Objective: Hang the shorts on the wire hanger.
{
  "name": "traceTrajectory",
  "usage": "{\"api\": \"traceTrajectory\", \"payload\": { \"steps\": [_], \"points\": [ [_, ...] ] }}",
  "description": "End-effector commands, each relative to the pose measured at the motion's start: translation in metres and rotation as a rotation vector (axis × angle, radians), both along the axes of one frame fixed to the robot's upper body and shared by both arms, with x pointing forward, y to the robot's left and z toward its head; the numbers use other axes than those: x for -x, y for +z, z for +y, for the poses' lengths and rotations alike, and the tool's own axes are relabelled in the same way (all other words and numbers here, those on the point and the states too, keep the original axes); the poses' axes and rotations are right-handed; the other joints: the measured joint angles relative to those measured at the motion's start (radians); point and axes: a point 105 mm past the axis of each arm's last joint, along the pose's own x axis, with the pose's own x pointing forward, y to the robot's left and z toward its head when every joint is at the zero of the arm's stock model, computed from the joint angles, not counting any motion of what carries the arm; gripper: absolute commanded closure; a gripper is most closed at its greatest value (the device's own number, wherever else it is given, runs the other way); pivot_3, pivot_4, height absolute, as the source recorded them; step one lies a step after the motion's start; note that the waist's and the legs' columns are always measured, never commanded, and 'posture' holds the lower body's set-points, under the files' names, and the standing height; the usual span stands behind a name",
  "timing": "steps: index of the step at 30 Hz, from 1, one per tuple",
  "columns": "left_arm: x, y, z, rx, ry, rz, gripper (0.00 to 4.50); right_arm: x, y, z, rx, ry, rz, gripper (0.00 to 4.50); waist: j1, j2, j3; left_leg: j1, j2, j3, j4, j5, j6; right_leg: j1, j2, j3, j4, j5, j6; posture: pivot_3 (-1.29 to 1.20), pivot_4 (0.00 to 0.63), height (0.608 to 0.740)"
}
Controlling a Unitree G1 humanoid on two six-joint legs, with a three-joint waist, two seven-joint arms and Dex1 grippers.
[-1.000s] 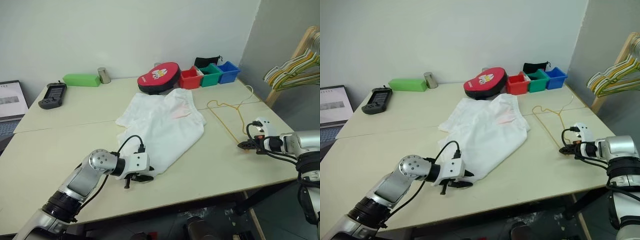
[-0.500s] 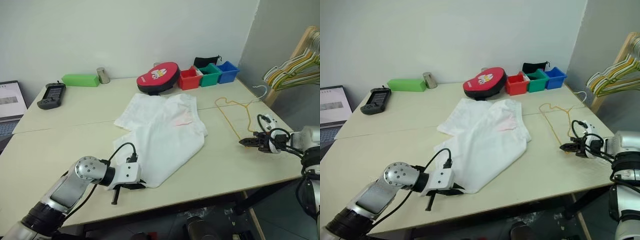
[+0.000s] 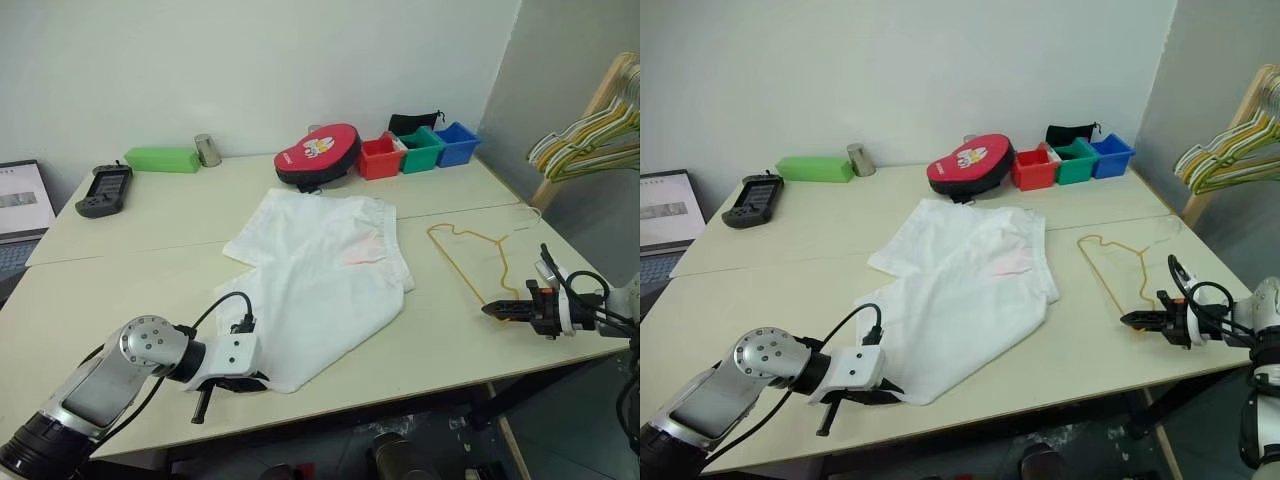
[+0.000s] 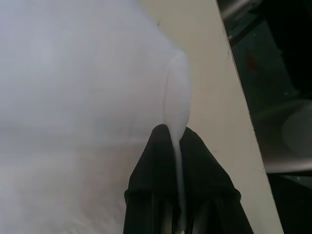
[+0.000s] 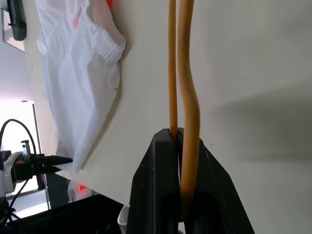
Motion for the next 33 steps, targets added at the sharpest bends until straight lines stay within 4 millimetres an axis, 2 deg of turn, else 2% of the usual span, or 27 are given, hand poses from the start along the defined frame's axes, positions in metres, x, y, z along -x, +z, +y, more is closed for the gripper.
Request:
{"api": "traceTrajectory", "payload": {
  "steps": [1,15,17,19,24,28,31,33],
  "points": [
    [-0.007,0.004,-0.003,0.025,0.002,-0.05,4.5,0.0,-0.002,-0.008,0.055,-0.006,-0.038,3.65,0.001,0.0,0.0,0.0,0.0,0.0,0.0,0.0,0.0,0.0,0.0,0.0,0.0,0.0,0.0,-0.15,0.042,0.74],
    [-0.009,-0.003,-0.004,0.035,0.008,-0.071,4.5,-0.019,-0.001,-0.039,0.287,-0.056,-0.099,0.14,0.0,-0.001,-0.001,0.001,0.0,0.001,0.001,0.0,0.0,0.001,-0.001,0.001,-0.001,0.0,0.0,-0.15,0.03,0.74],
    [-0.009,-0.003,-0.003,0.035,0.008,-0.072,4.5,-0.02,0.0,-0.043,0.314,-0.056,-0.102,0.03,0.0,-0.002,-0.001,0.001,0.0,0.001,0.001,0.0,0.0,0.001,-0.001,0.001,-0.001,0.0,0.0,-0.16,0.03,0.74],
    [-0.012,-0.003,-0.001,0.03,0.017,-0.077,4.5,-0.016,0.01,-0.045,0.307,-0.038,-0.081,0.03,0.002,-0.001,-0.001,0.001,0.0,0.001,0.0,0.0,0.0,0.001,-0.001,0.001,-0.001,0.0,0.0,-0.16,0.029,0.74],
    [-0.011,-0.002,0.0,0.031,0.018,-0.069,4.5,0.014,0.011,-0.049,0.39,0.107,-0.01,0.03,0.01,-0.001,-0.001,0.0,0.0,0.0,-0.001,0.0,0.0,0.0,-0.001,0.0,-0.001,0.0,0.0,-0.16,0.033,0.74],
    [-0.011,-0.001,-0.001,0.038,0.023,-0.071,4.5,0.039,0.015,-0.062,0.537,0.259,0.007,0.03,0.009,0.001,-0.001,0.0,0.002,0.001,-0.001,0.0,0.0,-0.001,-0.001,0.0,-0.001,-0.001,0.0,-0.17,0.034,0.74],
    [-0.013,0.0,-0.001,0.042,0.031,-0.08,4.5,0.044,0.025,-0.075,0.716,0.405,-0.069,0.03,0.006,0.001,-0.001,0.0,0.002,0.001,-0.001,0.0,0.0,-0.001,-0.001,0.0,-0.001,-0.002,-0.002,-0.17,0.034,0.74],
    [-0.014,0.001,-0.001,0.045,0.041,-0.087,4.5,0.029,0.043,-0.07,0.852,0.555,-0.251,0.03,0.0,0.002,-0.001,0.002,0.002,0.001,0.0,0.0,0.0,-0.001,-0.002,0.001,0.0,-0.004,-0.006,-0.17,0.033,0.74]
  ]
}}
